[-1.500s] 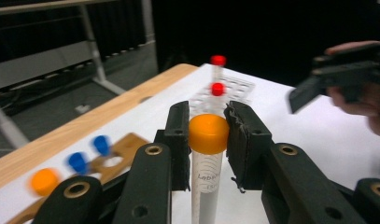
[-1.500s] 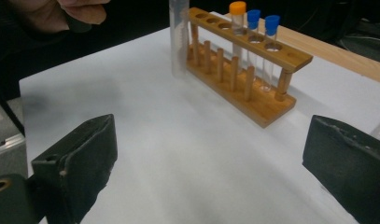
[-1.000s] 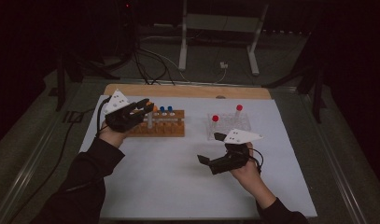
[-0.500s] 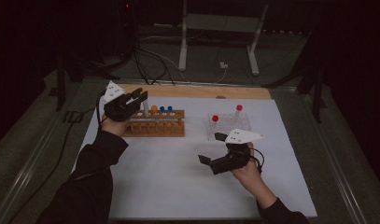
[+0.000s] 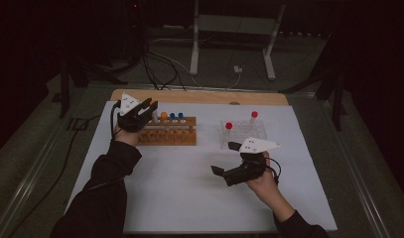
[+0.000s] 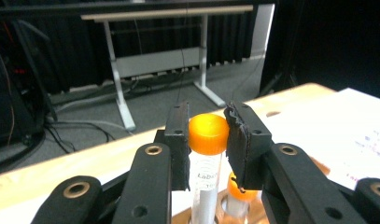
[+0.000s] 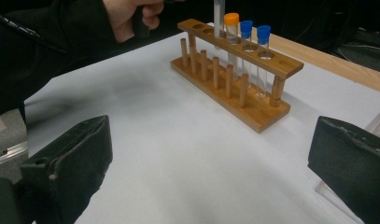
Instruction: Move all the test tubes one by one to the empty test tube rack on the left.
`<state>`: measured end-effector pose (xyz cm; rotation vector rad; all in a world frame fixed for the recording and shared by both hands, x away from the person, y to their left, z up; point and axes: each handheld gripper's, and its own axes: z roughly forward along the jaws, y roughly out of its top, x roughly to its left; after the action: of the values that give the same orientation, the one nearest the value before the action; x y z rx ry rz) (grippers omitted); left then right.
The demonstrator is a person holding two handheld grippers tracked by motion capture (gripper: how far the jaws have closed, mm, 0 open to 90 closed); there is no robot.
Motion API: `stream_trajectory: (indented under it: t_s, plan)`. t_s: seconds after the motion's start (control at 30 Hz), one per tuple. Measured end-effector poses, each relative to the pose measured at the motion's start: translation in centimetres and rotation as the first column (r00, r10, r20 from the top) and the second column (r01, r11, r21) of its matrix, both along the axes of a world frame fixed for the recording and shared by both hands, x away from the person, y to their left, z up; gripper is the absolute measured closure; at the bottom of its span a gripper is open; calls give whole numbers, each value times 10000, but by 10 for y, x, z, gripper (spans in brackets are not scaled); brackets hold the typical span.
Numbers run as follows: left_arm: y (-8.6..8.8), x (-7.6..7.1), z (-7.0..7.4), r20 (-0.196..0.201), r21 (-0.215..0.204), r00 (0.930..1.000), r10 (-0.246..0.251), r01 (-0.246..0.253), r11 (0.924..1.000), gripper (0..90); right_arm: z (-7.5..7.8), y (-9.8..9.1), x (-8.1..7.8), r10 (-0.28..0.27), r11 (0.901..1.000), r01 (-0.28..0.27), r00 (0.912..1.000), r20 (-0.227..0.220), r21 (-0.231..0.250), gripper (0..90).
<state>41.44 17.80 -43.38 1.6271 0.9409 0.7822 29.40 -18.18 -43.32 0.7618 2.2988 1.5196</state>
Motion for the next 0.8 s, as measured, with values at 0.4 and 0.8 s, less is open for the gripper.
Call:
stream_trajectory:
  t_s: [0.4,0.8]
  plan:
    - [-5,3,-23,-851,462,9963,152,-113,9989,720,0,0,0,33,10000,-33,10000,-31,-34,0]
    - [-6,5,-26,-1123,575,9935,167,-103,9983,719,0,0,-1,45,10000,-45,10000,-12,-70,0]
